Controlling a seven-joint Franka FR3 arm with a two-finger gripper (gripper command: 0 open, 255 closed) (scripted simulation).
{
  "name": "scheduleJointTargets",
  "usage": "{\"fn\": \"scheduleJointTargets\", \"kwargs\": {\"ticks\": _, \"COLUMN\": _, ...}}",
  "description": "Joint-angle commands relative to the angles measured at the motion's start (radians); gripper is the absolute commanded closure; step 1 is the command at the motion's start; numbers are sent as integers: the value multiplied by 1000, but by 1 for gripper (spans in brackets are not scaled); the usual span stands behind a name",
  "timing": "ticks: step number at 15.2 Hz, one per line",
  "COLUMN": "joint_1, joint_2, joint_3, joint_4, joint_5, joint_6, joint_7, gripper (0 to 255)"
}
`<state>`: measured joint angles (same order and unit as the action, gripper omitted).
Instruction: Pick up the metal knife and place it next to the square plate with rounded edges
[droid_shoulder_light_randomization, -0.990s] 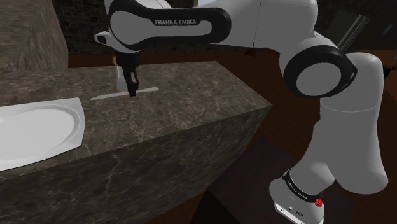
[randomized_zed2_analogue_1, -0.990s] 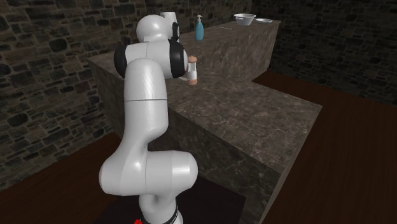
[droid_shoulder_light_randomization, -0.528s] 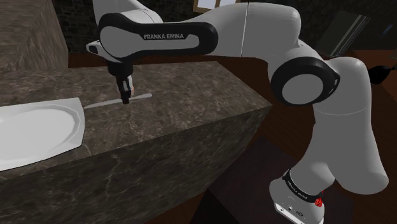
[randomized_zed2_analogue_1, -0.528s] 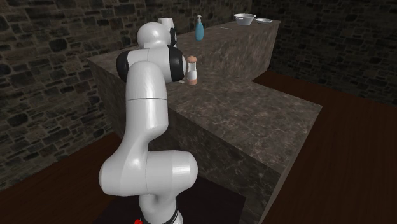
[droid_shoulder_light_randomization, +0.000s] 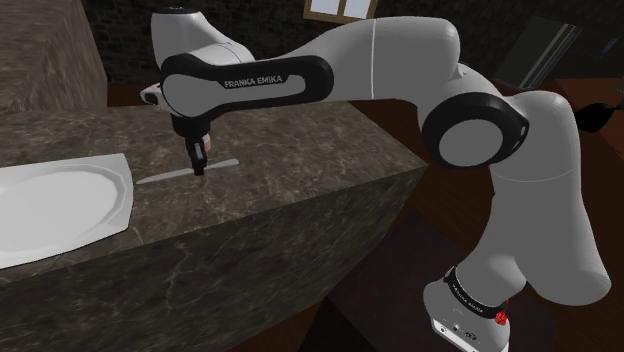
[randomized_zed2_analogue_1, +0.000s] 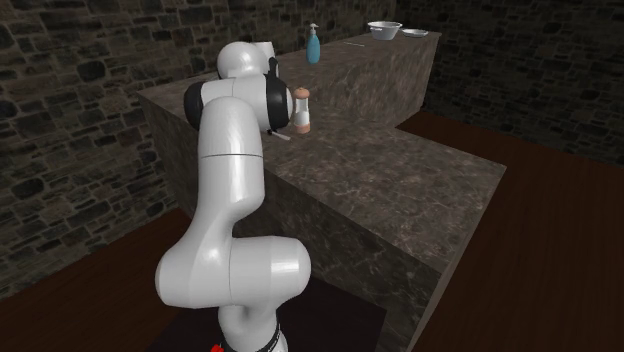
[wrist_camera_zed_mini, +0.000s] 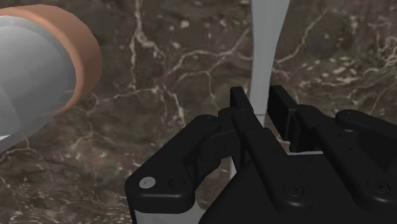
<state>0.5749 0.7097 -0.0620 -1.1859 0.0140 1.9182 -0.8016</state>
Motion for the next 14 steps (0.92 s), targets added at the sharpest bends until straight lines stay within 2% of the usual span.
{"fn": "scheduleJointTargets", "kwargs": {"ticks": 1, "joint_1": 0, "joint_2": 6, "joint_3": 0, "joint_4": -18, "joint_5": 0, "joint_6": 25, "joint_7": 0, "gripper": 255}}
{"fn": "scheduleJointTargets", "kwargs": {"ticks": 11, "joint_1": 0, "joint_2": 12, "joint_3": 0, "joint_4": -31, "joint_5": 1, "joint_6": 43, "joint_7": 0, "gripper": 255}}
{"fn": "scheduleJointTargets", "kwargs": {"ticks": 12, "joint_1": 0, "joint_2": 12, "joint_3": 0, "joint_4": -31, "joint_5": 1, "joint_6": 43, "joint_7": 0, "gripper": 0}}
{"fn": "scheduleJointTargets", "kwargs": {"ticks": 14, "joint_1": 0, "joint_2": 12, "joint_3": 0, "joint_4": -31, "joint_5": 1, "joint_6": 43, "joint_7": 0, "gripper": 0}}
